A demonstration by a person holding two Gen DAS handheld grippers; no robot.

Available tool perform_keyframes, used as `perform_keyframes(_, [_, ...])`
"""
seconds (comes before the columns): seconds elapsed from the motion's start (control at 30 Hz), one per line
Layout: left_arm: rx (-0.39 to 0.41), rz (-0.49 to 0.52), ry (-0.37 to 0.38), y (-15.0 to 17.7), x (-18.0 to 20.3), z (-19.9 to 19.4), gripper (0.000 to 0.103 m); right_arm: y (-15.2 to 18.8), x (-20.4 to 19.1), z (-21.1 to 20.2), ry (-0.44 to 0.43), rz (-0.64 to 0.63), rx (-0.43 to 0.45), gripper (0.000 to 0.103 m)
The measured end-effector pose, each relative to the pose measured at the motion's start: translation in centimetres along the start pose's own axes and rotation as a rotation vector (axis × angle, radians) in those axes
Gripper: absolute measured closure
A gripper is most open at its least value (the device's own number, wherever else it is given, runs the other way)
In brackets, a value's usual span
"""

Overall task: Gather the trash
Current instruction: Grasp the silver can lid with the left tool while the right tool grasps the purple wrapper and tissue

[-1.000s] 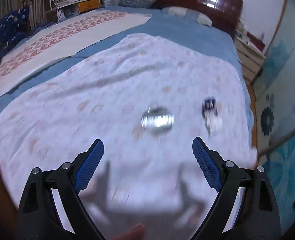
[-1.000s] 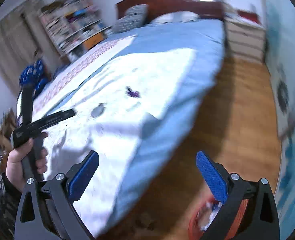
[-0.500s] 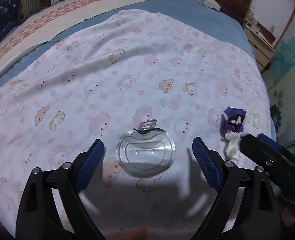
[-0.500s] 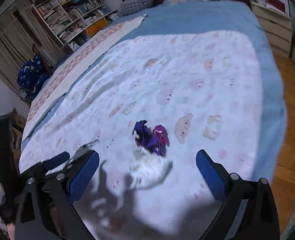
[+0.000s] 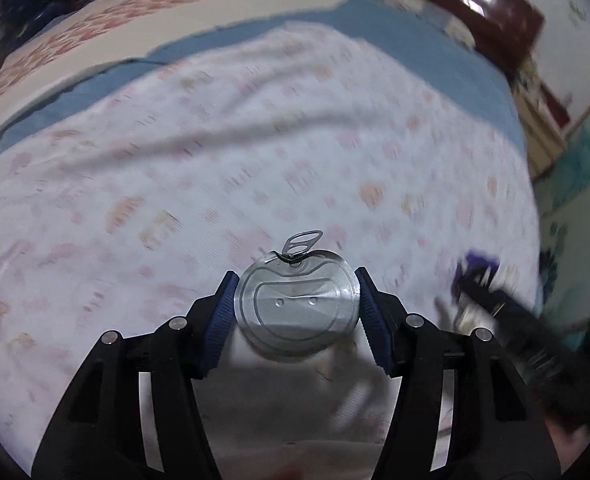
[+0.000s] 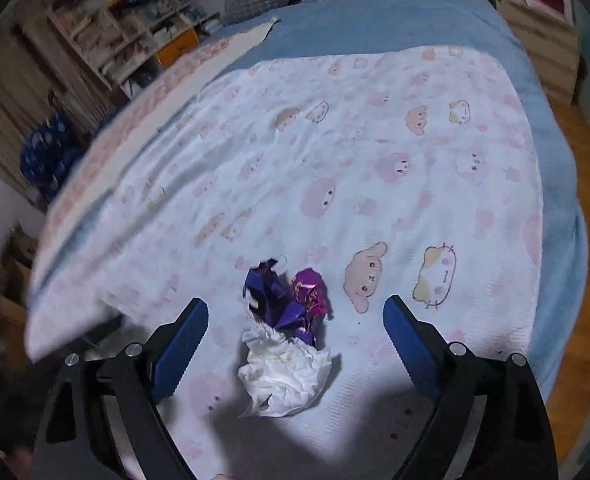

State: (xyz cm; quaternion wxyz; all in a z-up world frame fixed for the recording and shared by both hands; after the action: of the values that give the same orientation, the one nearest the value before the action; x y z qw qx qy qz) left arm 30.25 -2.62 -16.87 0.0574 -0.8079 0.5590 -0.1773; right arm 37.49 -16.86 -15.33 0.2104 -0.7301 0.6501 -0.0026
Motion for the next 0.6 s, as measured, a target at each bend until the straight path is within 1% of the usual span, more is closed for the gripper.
perform_keyframes(0.1, [0.049,-0.083,0.006,-1.2,-2.7,-1.7,0.044,0.6,-1.0,0.8,0.078,-0.068,-0.006,0.014])
perform_keyframes(0.13, [0.051,-0.123,0.014,-1.5,-3.8,-1.9,0.044,0.8,-1.3,1.3,0.122,-0.101,-0.003,0.015])
perform_keyframes(0.17, [0.047,-0.156,0.022,-1.5,-4.7,-1.9,0.044,1.0,-1.4,1.6,0.148,-0.118,-0.001,0.021])
perform_keyframes(0.23, [0.026,-0.217,0.049,-1.5,-6.1,-1.6,0.044,1.3,-1.4,1.7,0.190,-0.138,0.025,0.048])
perform_keyframes(0.27, [0.014,-0.235,0.063,-1.5,-6.4,-1.4,0.044,1.2,-1.2,1.7,0.179,-0.128,0.034,0.074])
perform_keyframes(0.3, [0.007,-0.240,0.072,-1.5,-6.3,-1.3,0.044,1.4,-1.0,1.5,0.150,-0.114,0.036,0.074])
perform_keyframes(0.37, [0.004,-0.230,0.088,-1.5,-5.8,-1.3,0.044,1.2,-0.7,1.5,0.122,-0.100,0.039,0.076])
perform_keyframes(0.47, [0.019,-0.187,0.092,-1.7,-4.7,-1.8,0.044,1.1,-0.5,0.6,0.078,-0.079,0.066,0.078])
perform_keyframes(0.53, [0.035,-0.163,0.101,-1.9,-4.2,-2.3,0.044,1.1,-0.4,-0.3,0.031,-0.058,0.076,0.078])
perform_keyframes(0.6, [0.050,-0.125,0.090,-1.8,-3.7,-2.6,0.044,1.2,-0.5,-1.5,0.006,-0.041,0.083,0.078])
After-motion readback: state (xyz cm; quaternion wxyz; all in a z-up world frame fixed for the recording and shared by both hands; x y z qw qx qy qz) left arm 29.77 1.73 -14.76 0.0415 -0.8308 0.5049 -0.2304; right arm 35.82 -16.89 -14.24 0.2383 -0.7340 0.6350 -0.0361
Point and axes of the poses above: each gripper's, at about its wrist camera, not at the fingertips, and z roughly the way its jaws point, x to its right, y to its underside, the point moved 6 cm from there along z, roughly the way its jaws point, and after that the axes turned 11 degrees about -x, right-handed, at the moved point
